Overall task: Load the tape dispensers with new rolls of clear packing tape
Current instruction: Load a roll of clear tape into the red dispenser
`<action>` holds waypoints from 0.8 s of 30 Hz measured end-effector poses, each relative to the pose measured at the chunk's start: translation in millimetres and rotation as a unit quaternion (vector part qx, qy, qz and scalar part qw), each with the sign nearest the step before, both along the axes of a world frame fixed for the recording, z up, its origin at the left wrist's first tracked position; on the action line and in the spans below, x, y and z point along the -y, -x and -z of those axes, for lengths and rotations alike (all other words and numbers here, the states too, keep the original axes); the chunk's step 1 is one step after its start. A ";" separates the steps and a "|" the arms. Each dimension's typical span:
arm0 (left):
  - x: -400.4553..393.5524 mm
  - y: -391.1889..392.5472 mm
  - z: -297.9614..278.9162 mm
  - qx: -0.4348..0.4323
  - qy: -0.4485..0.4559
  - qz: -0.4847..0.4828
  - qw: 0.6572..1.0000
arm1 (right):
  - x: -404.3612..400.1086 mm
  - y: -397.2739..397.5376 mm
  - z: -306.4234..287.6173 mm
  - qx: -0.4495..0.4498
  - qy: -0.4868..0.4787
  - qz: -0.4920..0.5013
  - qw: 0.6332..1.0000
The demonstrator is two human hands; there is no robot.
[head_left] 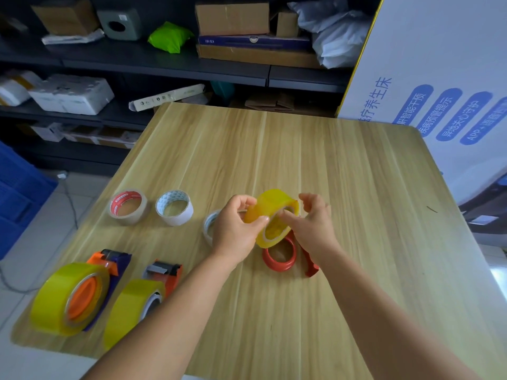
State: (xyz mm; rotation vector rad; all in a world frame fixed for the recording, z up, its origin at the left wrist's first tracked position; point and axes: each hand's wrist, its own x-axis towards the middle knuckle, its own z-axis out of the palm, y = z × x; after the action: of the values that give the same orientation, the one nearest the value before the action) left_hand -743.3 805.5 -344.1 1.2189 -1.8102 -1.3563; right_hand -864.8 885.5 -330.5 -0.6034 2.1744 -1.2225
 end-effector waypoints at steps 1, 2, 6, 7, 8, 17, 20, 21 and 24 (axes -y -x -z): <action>-0.5 1.6 -1.1 0.000 0.011 -0.007 1.000 | 1.5 -2.3 -4.4 0.026 0.007 0.011 1.000; -1.0 2.8 -1.6 0.004 0.024 -0.009 1.000 | 2.6 -5.2 -7.6 0.084 0.030 0.018 0.996; -7.8 3.8 -5.0 0.019 0.103 0.023 0.994 | 3.8 -11.7 -15.3 0.317 0.156 0.042 0.934; -9.3 3.0 -5.2 0.011 0.115 0.031 0.993 | 2.9 -10.2 -14.8 0.350 0.178 0.050 0.918; -9.7 1.9 -5.6 0.001 0.122 0.037 0.992 | 1.5 -8.6 -15.2 0.371 0.194 0.049 0.907; -11.6 -3.3 -17.7 -0.036 0.115 0.076 0.990 | -9.8 -3.1 -11.1 0.406 0.248 -0.008 0.879; -14.6 -5.4 -18.7 -0.030 0.139 0.088 0.986 | -12.1 -4.4 -10.5 0.399 0.256 -0.011 0.880; -15.6 -6.0 -19.8 -0.021 0.151 0.091 0.984 | -12.5 -4.7 -10.3 0.396 0.259 -0.012 0.881; -16.4 -6.8 -23.4 0.022 0.195 0.101 0.975 | -13.1 -6.9 -10.6 0.392 0.272 -0.009 0.879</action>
State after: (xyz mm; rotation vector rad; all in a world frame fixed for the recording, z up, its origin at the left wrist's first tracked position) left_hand -736.5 821.9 -320.7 0.8811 -2.1536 -1.0109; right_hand -858.0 898.6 -319.9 -0.2496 1.1471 -1.7043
